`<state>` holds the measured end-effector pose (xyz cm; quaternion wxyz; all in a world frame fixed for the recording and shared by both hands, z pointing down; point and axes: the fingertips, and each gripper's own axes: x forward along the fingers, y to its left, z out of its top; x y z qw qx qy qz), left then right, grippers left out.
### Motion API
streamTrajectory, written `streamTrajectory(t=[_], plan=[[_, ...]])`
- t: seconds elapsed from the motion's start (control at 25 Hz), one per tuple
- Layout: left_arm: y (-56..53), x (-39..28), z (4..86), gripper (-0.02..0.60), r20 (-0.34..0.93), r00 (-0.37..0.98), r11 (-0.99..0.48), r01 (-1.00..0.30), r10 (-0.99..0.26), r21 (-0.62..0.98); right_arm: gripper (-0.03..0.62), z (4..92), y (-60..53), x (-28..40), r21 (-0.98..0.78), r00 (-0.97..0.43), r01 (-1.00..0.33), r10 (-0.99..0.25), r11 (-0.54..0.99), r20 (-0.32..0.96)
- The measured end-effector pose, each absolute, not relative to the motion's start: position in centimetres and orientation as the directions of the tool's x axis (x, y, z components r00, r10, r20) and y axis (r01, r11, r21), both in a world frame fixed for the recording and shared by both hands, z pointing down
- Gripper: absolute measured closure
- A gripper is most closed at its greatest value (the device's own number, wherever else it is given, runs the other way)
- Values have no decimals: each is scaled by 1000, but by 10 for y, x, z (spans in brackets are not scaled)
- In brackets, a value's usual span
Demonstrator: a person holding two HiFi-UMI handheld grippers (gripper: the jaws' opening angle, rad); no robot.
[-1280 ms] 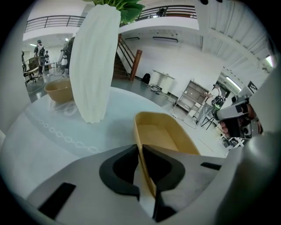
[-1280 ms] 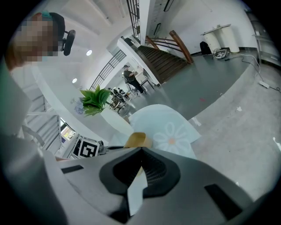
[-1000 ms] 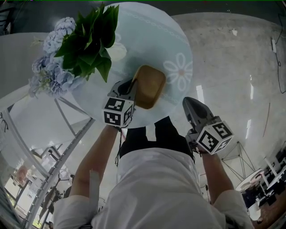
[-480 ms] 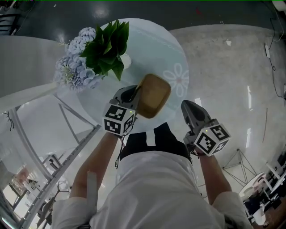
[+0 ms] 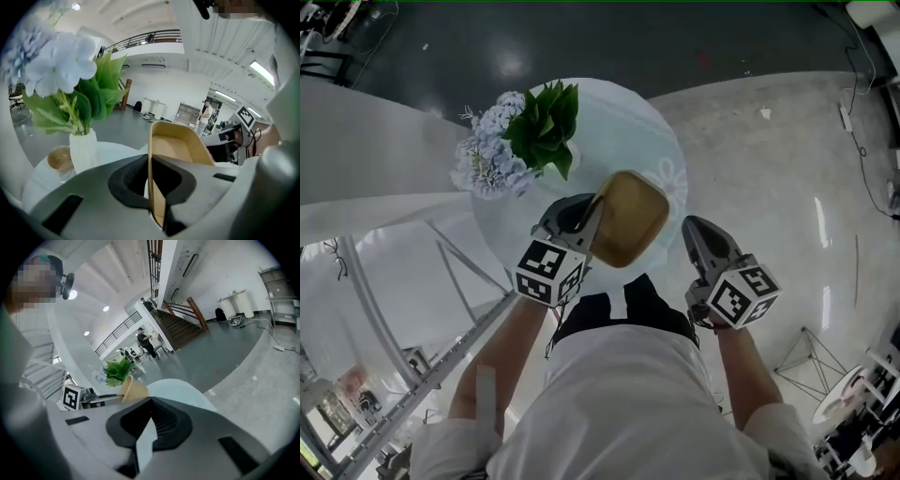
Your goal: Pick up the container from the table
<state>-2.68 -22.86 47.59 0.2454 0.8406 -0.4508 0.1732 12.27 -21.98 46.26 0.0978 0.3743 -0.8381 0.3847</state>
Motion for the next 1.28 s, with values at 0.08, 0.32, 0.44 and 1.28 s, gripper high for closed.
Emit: streamTrajectory(t=[0.08,0.32,0.44,1.28], plan=[[-228,-26,460,554,493,541,-486,-838,-681,249,572,454,-218,121,-567,-699,-703,-561,430,442],[-223,-30,416,555,440,550,-505,-833,-709,228,572,425,-214,116,-536,-696,-707,-589,461,411],[-223,-33,399,555,415,552,-514,-831,-723,211,572,412,-215,113,-519,-692,-710,-607,475,391],[-192,-68,337,555,324,546,-523,-837,-773,163,572,337,-200,92,-433,-681,-719,-674,543,286]])
